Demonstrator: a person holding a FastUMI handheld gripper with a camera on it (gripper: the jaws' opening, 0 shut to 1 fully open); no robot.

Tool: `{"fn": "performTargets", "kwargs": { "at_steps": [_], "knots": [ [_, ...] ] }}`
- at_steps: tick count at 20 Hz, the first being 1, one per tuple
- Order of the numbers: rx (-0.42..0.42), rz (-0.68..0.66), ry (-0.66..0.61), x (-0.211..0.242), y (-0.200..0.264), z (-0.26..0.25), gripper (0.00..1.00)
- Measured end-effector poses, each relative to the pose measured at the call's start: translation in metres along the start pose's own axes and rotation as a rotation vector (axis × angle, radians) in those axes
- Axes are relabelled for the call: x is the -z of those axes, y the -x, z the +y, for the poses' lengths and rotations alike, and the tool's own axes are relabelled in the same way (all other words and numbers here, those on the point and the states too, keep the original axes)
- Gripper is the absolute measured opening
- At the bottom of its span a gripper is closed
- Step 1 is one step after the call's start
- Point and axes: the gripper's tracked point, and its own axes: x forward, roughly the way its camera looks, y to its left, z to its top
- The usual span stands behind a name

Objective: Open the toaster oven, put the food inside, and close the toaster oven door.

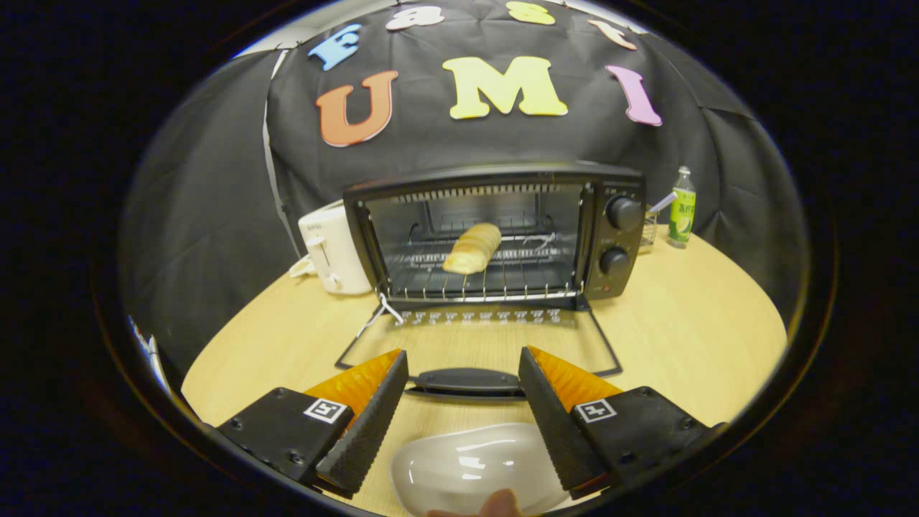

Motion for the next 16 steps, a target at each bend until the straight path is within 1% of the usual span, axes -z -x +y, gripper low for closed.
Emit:
{"fn": "performTargets", "kwargs": {
  "at_steps": [2,3,7,9,12,16],
  "knots": [
    [0.025,-0.029,0.037,-0.006,-0.001,0.001,1.0],
    [0.027,-0.004,0.04,-0.001,-0.002,0.003,1.0],
    [0.041,-0.012,0.04,0.011,0.009,0.006,1.0],
    [0.037,0.027,0.03,0.028,0.01,0.006,1.0],
    [0.072,0.104,0.015,0.046,0.002,0.0,1.0],
    [0.124,0.165,0.083,0.043,0.0,-0.001,1.0]
  ]
}}
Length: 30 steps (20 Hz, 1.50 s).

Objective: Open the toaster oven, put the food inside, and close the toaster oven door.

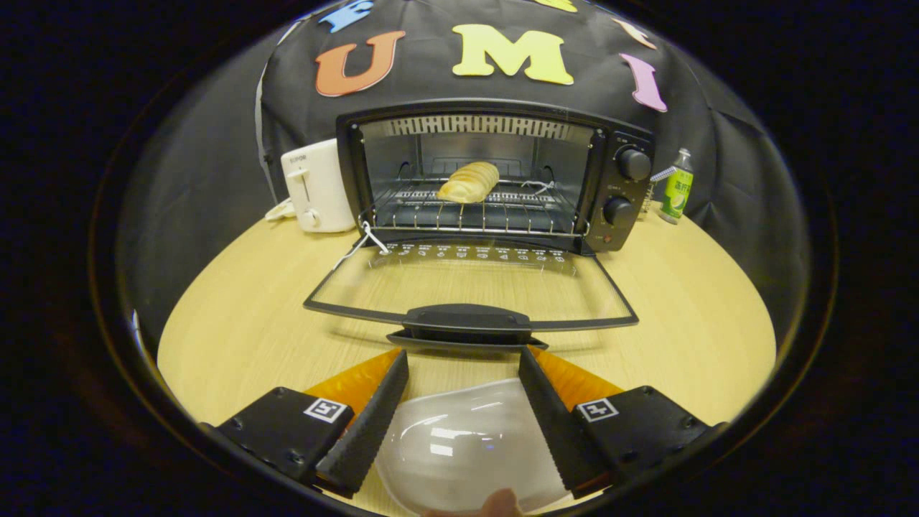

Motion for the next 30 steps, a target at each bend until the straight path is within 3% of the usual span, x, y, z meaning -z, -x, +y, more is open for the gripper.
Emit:
{"fn": "performTargets", "kwargs": {
  "at_steps": [9,17,22,26,30],
  "knots": [
    [0.037,-0.143,-0.029,-0.051,0.025,-0.002,1.0],
    [0.049,-0.399,-0.012,-0.149,0.038,-0.007,1.0],
    [0.026,-0.432,-0.053,-0.169,0.041,-0.009,1.0],
    [0.03,-0.479,-0.017,-0.195,0.077,-0.013,1.0],
    [0.014,-0.586,-0.048,-0.236,0.16,-0.022,1.0]
  ]
}}
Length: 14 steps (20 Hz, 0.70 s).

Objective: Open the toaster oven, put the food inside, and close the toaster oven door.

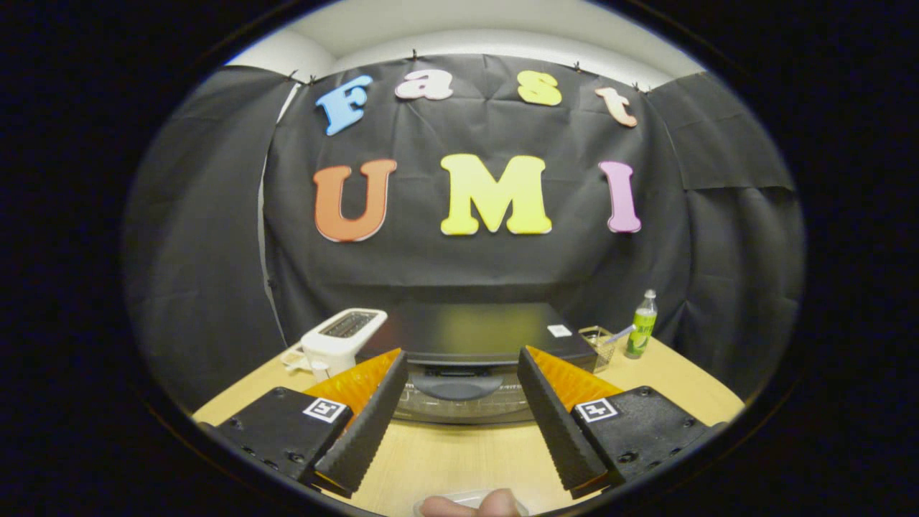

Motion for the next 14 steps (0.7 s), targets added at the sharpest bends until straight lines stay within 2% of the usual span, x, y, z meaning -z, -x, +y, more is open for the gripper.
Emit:
{"fn": "performTargets", "kwargs": {
  "at_steps": [3,6,10,14],
  "knots": [
    [-0.002,-0.104,-0.004,-0.065,0.049,-0.014,1.0],
    [-0.035,-0.172,-0.048,-0.111,0.101,-0.024,1.0],
    [-0.024,-0.209,-0.086,-0.131,0.165,-0.025,1.0],
    [-0.035,-0.244,-0.061,-0.111,0.208,0.001,1.0]
  ]
}}
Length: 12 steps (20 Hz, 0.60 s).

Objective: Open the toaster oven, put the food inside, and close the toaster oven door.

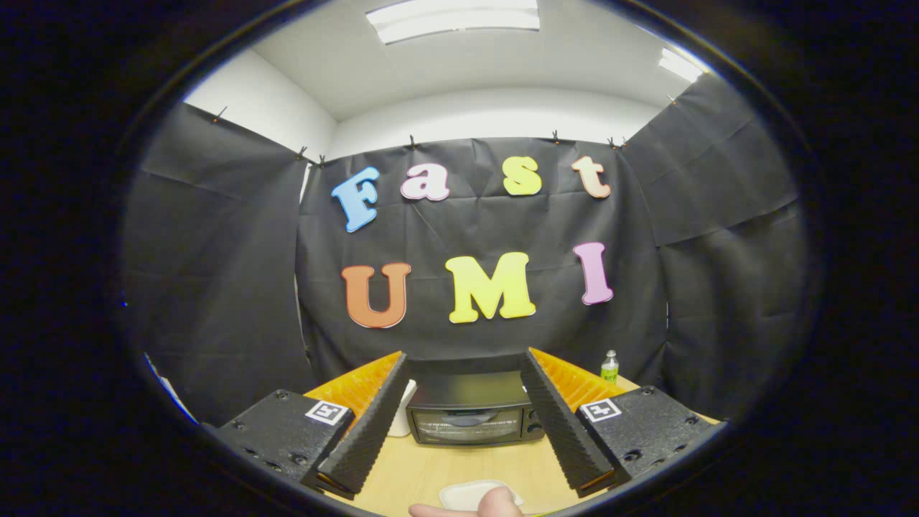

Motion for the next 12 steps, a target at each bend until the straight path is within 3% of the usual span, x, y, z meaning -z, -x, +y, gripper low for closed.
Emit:
{"fn": "performTargets", "kwargs": {
  "at_steps": [3,7,12],
  "knots": [
    [-0.056,0.05,0.022,0.028,0.017,0.036,1.0],
    [-0.007,0.062,0.087,0.04,0.027,0.047,1.0],
    [-0.007,0.118,0.064,0.057,0.023,0.06,1.0]
  ]
}}
